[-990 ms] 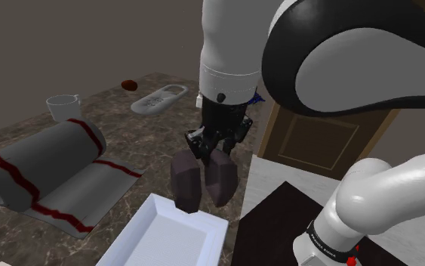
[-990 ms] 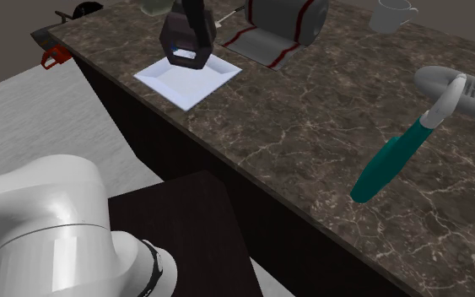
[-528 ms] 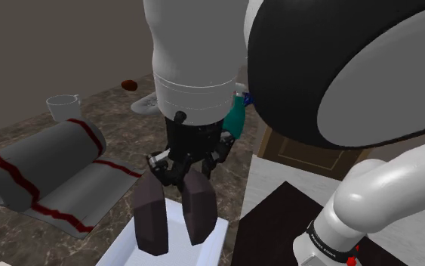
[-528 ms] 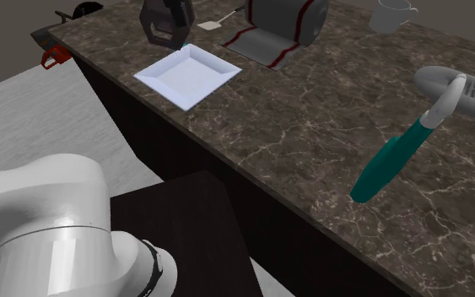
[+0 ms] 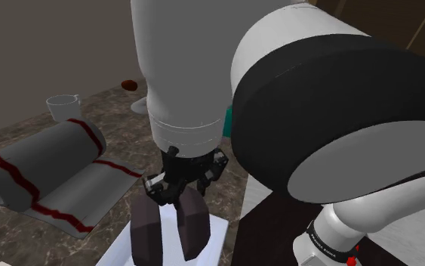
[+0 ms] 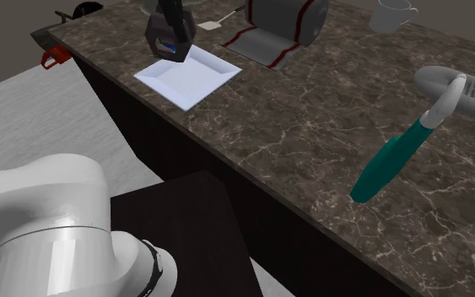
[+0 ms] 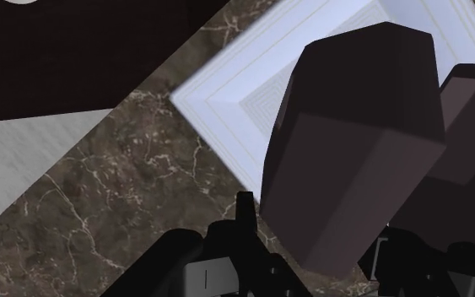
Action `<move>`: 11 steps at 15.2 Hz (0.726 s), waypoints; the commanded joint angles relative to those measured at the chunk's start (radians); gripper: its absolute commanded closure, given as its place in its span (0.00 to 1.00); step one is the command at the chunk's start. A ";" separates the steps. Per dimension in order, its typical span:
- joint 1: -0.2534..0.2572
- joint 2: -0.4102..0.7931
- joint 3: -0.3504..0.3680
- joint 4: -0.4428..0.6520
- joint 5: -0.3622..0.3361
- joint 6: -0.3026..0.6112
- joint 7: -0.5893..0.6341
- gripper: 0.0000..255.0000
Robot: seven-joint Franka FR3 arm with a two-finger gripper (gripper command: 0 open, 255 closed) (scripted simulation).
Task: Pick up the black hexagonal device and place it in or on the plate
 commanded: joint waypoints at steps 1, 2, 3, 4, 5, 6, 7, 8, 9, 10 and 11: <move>0.001 0.000 0.009 -0.026 0.004 0.028 0.004 1.00; 0.001 0.002 0.013 -0.038 0.005 0.041 0.006 1.00; 0.000 0.003 0.018 -0.049 0.006 0.054 0.008 1.00; 0.000 0.005 0.024 -0.061 0.007 0.067 0.010 1.00; -0.001 0.007 0.029 -0.072 0.007 0.081 0.013 1.00; -0.002 0.010 0.035 -0.083 0.008 0.094 0.015 1.00; -0.004 0.012 0.040 -0.093 0.008 0.107 0.017 1.00; -0.005 0.015 0.047 -0.104 0.008 0.121 0.020 1.00; -0.007 0.019 0.053 -0.114 0.008 0.134 0.023 1.00; -0.008 0.021 0.057 -0.121 0.008 0.144 0.025 1.00; -0.008 0.021 0.057 -0.122 0.008 0.144 0.025 1.00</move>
